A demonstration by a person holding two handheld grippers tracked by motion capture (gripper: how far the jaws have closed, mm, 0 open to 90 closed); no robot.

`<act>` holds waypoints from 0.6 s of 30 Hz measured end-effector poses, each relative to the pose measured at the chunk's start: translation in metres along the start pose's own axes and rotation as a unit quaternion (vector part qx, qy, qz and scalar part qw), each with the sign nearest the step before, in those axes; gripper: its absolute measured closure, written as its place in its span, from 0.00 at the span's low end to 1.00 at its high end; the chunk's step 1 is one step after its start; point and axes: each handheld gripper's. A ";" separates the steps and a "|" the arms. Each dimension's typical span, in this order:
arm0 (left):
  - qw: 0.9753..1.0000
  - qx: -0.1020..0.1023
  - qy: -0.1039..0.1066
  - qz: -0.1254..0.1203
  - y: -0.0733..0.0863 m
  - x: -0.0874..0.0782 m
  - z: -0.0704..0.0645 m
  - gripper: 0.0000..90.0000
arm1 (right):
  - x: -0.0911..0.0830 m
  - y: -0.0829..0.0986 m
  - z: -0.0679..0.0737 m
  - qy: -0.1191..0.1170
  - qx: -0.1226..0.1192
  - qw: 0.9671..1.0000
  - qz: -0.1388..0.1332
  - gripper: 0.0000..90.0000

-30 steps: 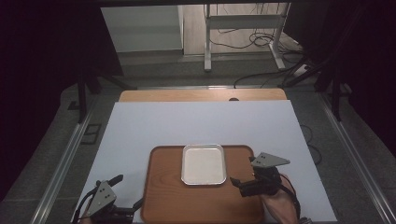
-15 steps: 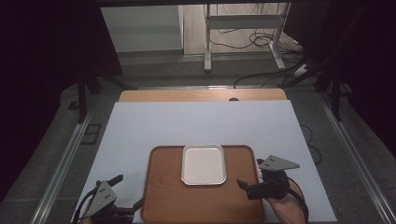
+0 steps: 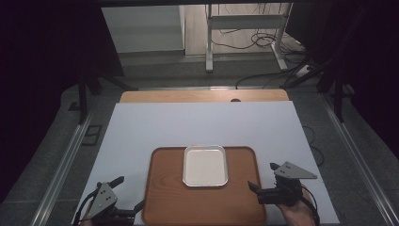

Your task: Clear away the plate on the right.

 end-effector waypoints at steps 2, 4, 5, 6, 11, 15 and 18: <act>1.000 0.000 0.000 0.000 0.000 0.000 0.000 0.00 | -0.002 0.003 -0.002 0.004 0.001 1.000 -0.001 0.00; 1.000 0.000 0.000 0.000 0.000 0.000 0.000 0.00 | -0.004 0.005 -0.004 0.005 0.003 1.000 -0.001 0.00; 1.000 0.000 0.000 0.000 0.000 0.000 0.000 0.00 | -0.004 0.006 -0.004 0.007 0.004 1.000 -0.001 0.00; 1.000 0.000 0.000 0.000 0.000 0.000 0.000 0.00 | -0.005 0.008 -0.005 0.007 0.005 1.000 -0.001 0.00; 1.000 -0.001 0.000 -0.001 0.000 0.000 0.000 0.00 | -0.009 0.014 -0.009 0.010 0.014 1.000 0.000 0.00; 1.000 -0.001 0.000 0.000 0.000 0.000 0.000 0.00 | -0.012 0.019 -0.013 0.011 0.026 1.000 0.007 0.00; 1.000 -0.001 0.000 -0.001 0.000 0.000 0.000 0.00 | -0.012 0.022 -0.015 0.012 0.031 0.999 0.015 0.00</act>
Point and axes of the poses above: each handheld gripper's, and its own axes: x roughly forward along the jaws, y roughly out of its underside, z roughly to its left, and after that the axes turned 13 degrees about x, right-handed
